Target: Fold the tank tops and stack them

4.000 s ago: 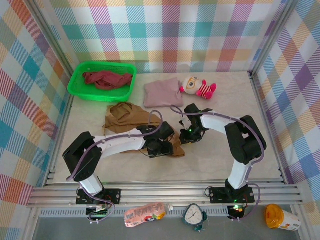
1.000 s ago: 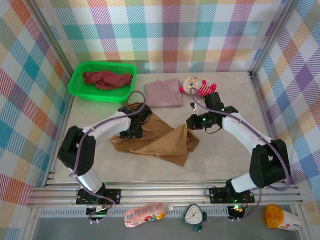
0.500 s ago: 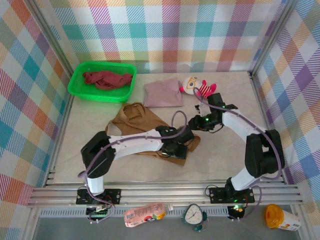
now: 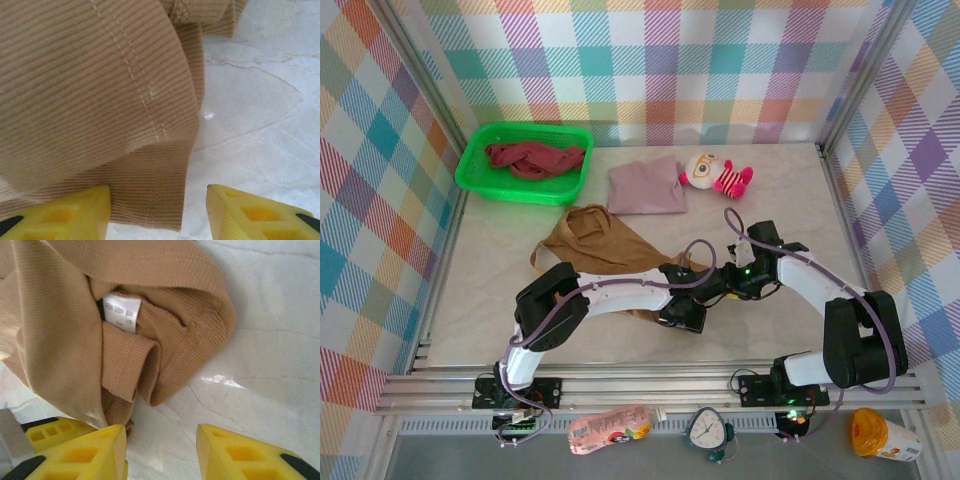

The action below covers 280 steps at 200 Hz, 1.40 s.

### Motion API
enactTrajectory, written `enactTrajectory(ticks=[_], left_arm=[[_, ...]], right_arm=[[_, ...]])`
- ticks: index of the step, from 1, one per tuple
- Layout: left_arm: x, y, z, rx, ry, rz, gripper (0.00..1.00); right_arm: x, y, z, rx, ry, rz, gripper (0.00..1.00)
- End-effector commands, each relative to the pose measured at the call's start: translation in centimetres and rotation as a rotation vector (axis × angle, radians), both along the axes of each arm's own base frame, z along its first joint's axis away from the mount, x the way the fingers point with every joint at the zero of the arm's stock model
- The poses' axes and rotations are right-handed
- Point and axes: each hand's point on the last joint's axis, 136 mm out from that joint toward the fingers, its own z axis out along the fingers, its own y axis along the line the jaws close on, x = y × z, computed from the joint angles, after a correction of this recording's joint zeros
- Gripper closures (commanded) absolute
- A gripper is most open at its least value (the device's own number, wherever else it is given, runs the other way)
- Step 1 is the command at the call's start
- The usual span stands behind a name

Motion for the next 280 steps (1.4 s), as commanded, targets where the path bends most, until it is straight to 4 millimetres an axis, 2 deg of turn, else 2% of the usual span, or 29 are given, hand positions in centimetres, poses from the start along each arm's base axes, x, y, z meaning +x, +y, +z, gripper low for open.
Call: enactTrajectory(ticks=[1, 17, 32, 48, 65, 97, 118, 135, 153, 203, 225, 244, 280], left_arm=[[-0.1, 1.2, -1.0, 0.087, -0.017, 0.018, 0.52], [0.2, 1.3, -1.5, 0.116, -0.024, 0.015, 0.61], [0.5, 2.5, -1.7, 0.197, -0.035, 0.003, 0.71], [0.7, 3.7, -0.6, 0.237, -0.060, -0.006, 0.89], [0.6, 4.6, 1.5, 0.222, -0.071, -0.005, 0.97], [0.3, 6.0, 5.9, 0.178, -0.076, -0.012, 0.98], [0.8, 7.5, 8.1, 0.172, -0.083, -0.001, 0.98], [1.4, 8.8, 9.0, 0.174, -0.084, 0.011, 0.98], [1.9, 10.2, 9.8, 0.196, -0.086, 0.013, 0.98], [3.5, 13.2, 11.7, 0.226, -0.116, 0.018, 0.98], [3.9, 15.9, 11.9, 0.308, -0.105, 0.009, 0.98], [4.6, 17.7, 11.1, 0.330, -0.093, 0.031, 0.97], [8.0, 17.8, 8.6, 0.264, -0.099, 0.067, 0.96]], right_arm=[[0.3, 0.6, 0.7, 0.047, -0.026, -0.015, 0.59], [-0.1, 0.6, 0.4, 0.049, -0.007, -0.022, 0.59], [-0.2, 0.6, 0.0, 0.054, 0.001, -0.027, 0.60], [-0.2, 0.8, -0.3, 0.060, 0.005, -0.032, 0.62], [-0.2, 1.3, -0.8, 0.060, -0.002, -0.025, 0.62], [0.1, 3.1, -1.0, 0.011, -0.105, 0.044, 0.61], [-0.6, 3.6, -1.8, -0.007, -0.092, 0.045, 0.61], [-1.7, 4.3, -2.2, -0.027, -0.067, 0.078, 0.61], [-2.5, 4.1, -2.9, -0.082, -0.054, 0.091, 0.61], [-2.0, 3.5, -4.2, -0.180, -0.066, 0.106, 0.61], [-1.8, 3.5, -4.3, -0.193, -0.066, 0.117, 0.60], [-1.8, 3.6, -4.3, -0.197, -0.067, 0.121, 0.60], [-1.4, 3.2, -4.2, -0.226, -0.083, 0.121, 0.61]])
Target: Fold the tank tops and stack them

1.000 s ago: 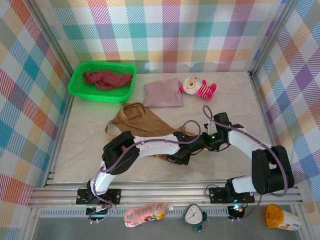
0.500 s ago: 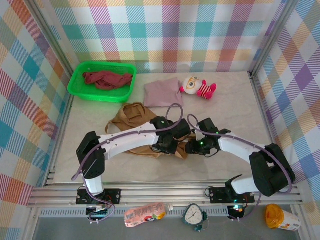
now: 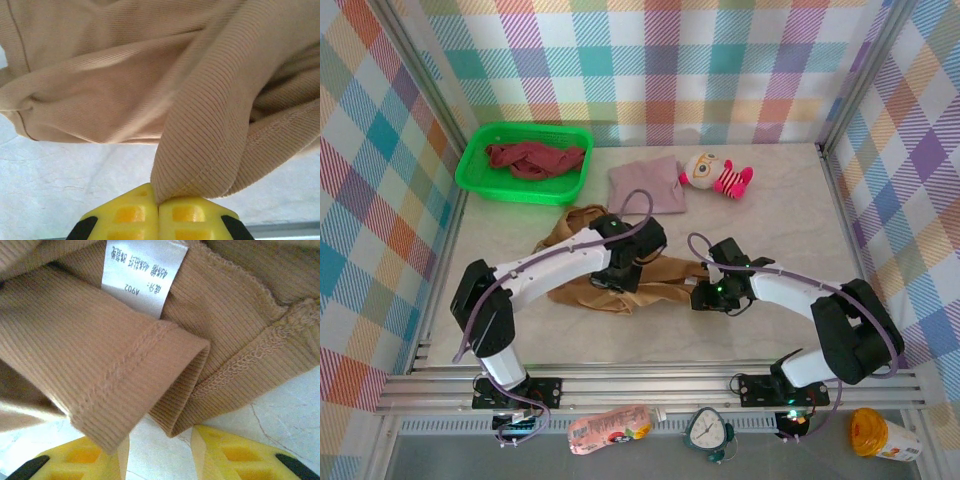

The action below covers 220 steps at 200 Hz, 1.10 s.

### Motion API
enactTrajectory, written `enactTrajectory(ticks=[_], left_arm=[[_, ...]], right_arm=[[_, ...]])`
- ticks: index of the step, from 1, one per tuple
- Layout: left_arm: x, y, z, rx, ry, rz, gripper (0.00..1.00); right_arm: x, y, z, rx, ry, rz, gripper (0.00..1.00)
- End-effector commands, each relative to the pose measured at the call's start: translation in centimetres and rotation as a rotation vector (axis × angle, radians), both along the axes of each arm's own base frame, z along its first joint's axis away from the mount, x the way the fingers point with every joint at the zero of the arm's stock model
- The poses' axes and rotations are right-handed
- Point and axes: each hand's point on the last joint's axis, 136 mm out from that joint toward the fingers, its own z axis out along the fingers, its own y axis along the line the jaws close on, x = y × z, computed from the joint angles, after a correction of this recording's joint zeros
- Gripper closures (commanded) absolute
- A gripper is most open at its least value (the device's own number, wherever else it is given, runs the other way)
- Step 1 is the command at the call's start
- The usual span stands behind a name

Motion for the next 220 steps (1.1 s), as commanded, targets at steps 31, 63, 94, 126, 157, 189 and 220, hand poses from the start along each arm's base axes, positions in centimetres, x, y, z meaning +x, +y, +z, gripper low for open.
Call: enactTrajectory(ticks=[31, 63, 94, 126, 157, 189, 220], left_arm=[[5.2, -0.4, -3.2, -0.024, -0.013, -0.026, 0.93], [7.0, -0.5, -4.9, 0.012, 0.002, 0.012, 0.74], [8.8, 0.8, -3.0, 0.092, -0.079, 0.098, 0.53], [8.2, 0.7, -0.1, 0.005, -0.120, 0.213, 0.43], [6.2, -0.6, 0.4, -0.131, -0.101, 0.301, 0.41], [4.2, -2.5, -0.5, -0.139, -0.097, 0.308, 0.42], [4.1, -3.3, -2.9, -0.108, -0.094, 0.286, 0.47]], right_arm=[[1.6, -0.9, -0.9, -0.105, -0.020, 0.004, 0.61], [3.0, -0.9, -0.4, -0.141, -0.055, 0.015, 0.62], [3.7, -1.4, 0.3, -0.177, -0.089, 0.016, 0.64], [4.9, -1.5, 1.2, -0.200, -0.107, 0.009, 0.69], [5.6, -1.6, 0.7, -0.206, -0.078, -0.003, 0.75], [6.5, -2.3, 1.0, -0.202, -0.086, -0.031, 0.83], [6.7, -2.5, 1.4, -0.194, -0.090, -0.044, 0.91]])
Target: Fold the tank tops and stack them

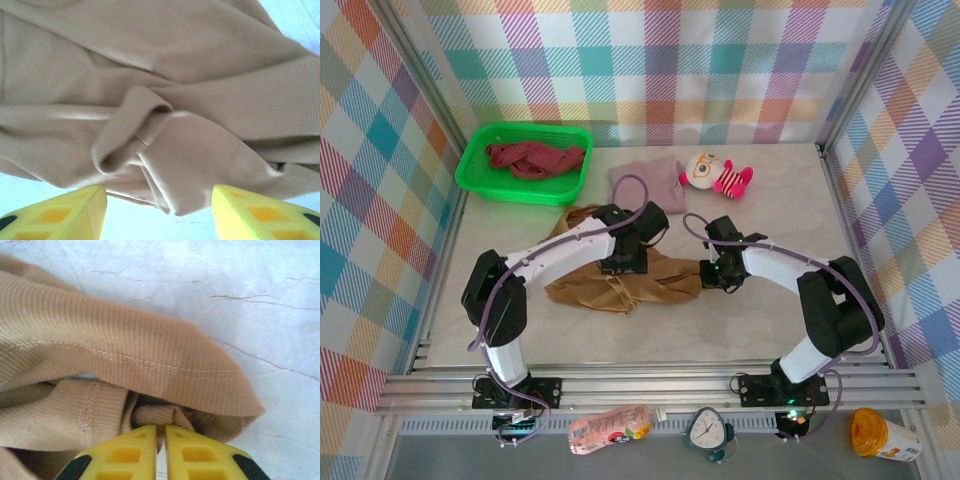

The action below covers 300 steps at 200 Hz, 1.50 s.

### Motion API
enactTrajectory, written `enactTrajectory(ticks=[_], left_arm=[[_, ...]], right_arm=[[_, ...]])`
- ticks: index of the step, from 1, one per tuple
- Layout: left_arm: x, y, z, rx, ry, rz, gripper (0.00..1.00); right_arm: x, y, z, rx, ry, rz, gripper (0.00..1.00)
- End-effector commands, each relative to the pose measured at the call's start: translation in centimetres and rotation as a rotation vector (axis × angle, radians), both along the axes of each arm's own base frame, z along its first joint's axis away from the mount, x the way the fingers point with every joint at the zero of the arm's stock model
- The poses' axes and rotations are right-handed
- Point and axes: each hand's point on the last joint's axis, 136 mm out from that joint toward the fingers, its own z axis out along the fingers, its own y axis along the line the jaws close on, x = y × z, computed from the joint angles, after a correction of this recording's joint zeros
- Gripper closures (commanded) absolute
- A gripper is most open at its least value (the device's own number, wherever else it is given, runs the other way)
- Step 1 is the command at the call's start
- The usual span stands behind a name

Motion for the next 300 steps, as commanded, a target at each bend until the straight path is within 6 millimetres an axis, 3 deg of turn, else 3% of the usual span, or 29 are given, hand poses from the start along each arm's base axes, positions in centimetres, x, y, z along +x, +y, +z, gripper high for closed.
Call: enactTrajectory(ticks=[1, 46, 72, 136, 218, 273, 300], left_arm=[[-0.1, -0.4, -2.3, 0.022, 0.012, 0.028, 0.48], [2.4, 2.9, -3.3, 0.149, -0.027, 0.049, 0.61], [3.7, 3.2, -3.5, 0.123, -0.037, 0.045, 0.62], [3.7, 5.4, -5.1, 0.205, 0.034, -0.002, 0.64], [3.5, 3.1, -7.7, -0.009, 0.149, -0.039, 0.62], [4.0, 3.4, -8.2, -0.020, 0.162, -0.044, 0.65], [4.9, 3.7, -8.6, -0.008, 0.151, -0.051, 0.72]], right_arm=[[0.7, -0.1, 0.8, 0.000, -0.018, -0.005, 0.91], [0.6, -0.6, 1.5, 0.022, -0.025, -0.028, 0.98], [0.2, -0.4, 1.3, 0.039, -0.010, -0.029, 0.98], [0.0, 0.0, 1.9, 0.072, -0.017, -0.034, 0.93], [-0.6, 0.0, 2.4, 0.085, -0.002, -0.036, 0.88], [-1.0, -0.3, 2.1, 0.068, 0.010, -0.041, 0.82], [-1.2, -0.4, 1.9, 0.067, 0.015, -0.042, 0.80]])
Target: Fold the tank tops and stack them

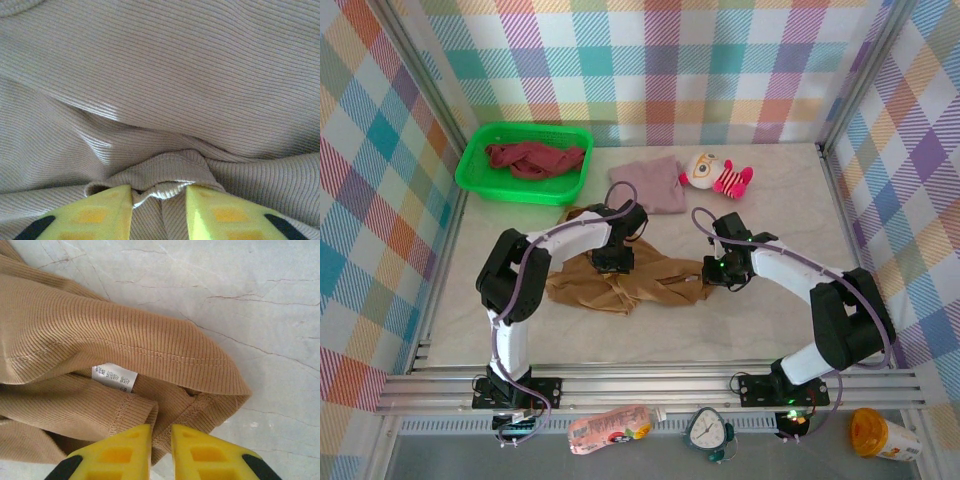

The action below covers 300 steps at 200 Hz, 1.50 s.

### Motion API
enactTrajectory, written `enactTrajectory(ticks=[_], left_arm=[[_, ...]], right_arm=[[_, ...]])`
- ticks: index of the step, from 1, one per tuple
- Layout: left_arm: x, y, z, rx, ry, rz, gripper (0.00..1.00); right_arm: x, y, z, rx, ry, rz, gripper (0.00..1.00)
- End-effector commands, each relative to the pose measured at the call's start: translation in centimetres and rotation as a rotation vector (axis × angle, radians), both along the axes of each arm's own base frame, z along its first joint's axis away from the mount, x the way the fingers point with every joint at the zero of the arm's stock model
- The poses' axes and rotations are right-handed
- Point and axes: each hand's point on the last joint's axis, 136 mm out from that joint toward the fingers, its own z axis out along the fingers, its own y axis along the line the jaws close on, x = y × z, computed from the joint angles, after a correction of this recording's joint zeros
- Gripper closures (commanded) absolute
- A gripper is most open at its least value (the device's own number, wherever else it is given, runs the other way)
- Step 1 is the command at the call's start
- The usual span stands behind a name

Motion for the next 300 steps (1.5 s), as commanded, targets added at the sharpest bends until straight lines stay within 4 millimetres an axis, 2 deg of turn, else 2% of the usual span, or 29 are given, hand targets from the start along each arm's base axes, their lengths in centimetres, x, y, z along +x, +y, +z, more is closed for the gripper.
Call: enactTrajectory(ticks=[1, 29, 51, 71, 90, 119, 173, 204, 220, 248, 277, 300], left_arm=[[1.0, 0.3, -0.4, 0.004, -0.001, -0.012, 0.72], [1.6, 0.6, -0.4, 0.021, -0.003, -0.019, 0.83], [2.1, 0.9, 1.0, 0.027, -0.031, -0.025, 0.91], [2.2, 1.2, 3.8, 0.026, -0.066, -0.035, 1.00], [1.8, 1.3, 7.1, -0.006, -0.107, -0.040, 1.00], [-0.3, 1.2, 11.2, -0.101, -0.120, -0.045, 1.00], [-4.2, 2.1, 16.9, -0.254, -0.178, -0.013, 1.00], [-5.6, 3.1, 18.6, -0.272, -0.203, -0.010, 1.00], [-6.1, 3.3, 18.9, -0.289, -0.215, -0.010, 1.00], [-6.4, 3.6, 18.8, -0.283, -0.212, -0.008, 1.00], [-6.5, 4.2, 18.6, -0.259, -0.217, -0.007, 1.00], [-6.2, 4.6, 19.7, -0.253, -0.256, -0.008, 1.00]], right_arm=[[-1.0, -0.5, -0.3, -0.005, 0.031, -0.007, 0.80], [-1.6, -0.9, -0.3, -0.017, 0.038, -0.016, 0.79], [-2.2, -1.4, -0.2, -0.027, 0.050, -0.034, 0.77], [-2.7, -2.0, -0.2, -0.043, 0.057, -0.053, 0.71], [-3.1, -2.2, -0.7, -0.051, 0.066, -0.066, 0.68], [-2.5, -1.4, -1.1, -0.017, 0.069, -0.067, 0.66], [-1.7, -0.6, -2.2, -0.002, 0.079, -0.065, 0.63], [-0.7, -0.8, -2.7, -0.038, 0.060, -0.070, 0.61], [0.0, -0.1, -2.4, -0.001, 0.040, -0.076, 0.61], [0.0, 1.2, -2.6, -0.006, 0.037, -0.028, 0.62], [0.0, 0.5, -2.9, -0.053, 0.027, -0.026, 0.71], [0.4, 0.1, -2.6, -0.071, -0.013, -0.021, 0.80]])
